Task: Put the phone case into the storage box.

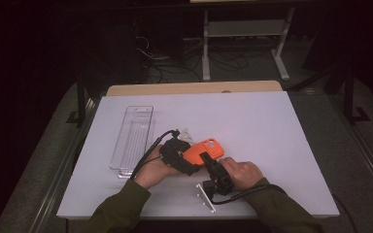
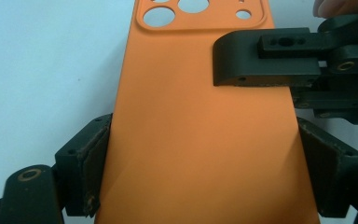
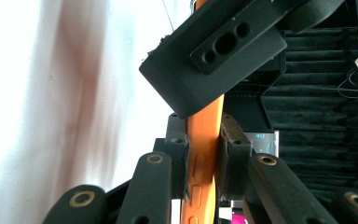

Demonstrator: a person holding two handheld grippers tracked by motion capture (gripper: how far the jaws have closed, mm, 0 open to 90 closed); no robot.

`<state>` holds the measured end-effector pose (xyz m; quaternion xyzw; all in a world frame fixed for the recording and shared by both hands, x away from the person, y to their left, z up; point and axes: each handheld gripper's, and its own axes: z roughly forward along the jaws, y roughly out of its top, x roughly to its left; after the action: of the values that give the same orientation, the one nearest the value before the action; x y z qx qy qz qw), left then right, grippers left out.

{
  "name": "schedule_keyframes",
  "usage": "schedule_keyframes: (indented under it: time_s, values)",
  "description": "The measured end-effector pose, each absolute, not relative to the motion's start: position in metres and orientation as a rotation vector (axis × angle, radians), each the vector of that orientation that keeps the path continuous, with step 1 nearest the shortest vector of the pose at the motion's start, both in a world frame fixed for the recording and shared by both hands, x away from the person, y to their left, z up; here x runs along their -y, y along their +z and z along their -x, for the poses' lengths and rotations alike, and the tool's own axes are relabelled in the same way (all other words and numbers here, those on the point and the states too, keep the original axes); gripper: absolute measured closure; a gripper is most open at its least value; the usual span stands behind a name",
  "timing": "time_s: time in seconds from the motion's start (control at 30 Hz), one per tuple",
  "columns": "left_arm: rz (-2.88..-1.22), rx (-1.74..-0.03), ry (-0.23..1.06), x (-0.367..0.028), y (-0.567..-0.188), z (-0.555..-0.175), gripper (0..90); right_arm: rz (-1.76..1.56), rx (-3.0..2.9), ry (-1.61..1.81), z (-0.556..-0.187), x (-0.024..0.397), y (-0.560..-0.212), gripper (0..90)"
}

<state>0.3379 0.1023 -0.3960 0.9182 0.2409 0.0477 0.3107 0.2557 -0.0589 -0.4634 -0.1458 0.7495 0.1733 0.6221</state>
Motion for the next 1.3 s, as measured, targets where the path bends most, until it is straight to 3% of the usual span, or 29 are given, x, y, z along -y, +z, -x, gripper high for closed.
schedule_keyframes:
  time_s: [0.7,1.03,1.3]
  values:
    - [-2.401,-0.597,0.067,-0.106,-0.394,-0.339,14.8,0.342,-1.711,0.431,-0.253,0.061,-0.458,78.8]
    - [-2.379,-0.542,0.066,-0.106,-0.390,-0.335,2.9,0.346,-1.716,0.432,-0.252,0.061,-0.458,78.9]
    - [-2.378,-0.497,0.076,-0.113,-0.385,-0.336,0.8,0.325,-1.735,0.425,-0.255,0.063,-0.458,78.8]
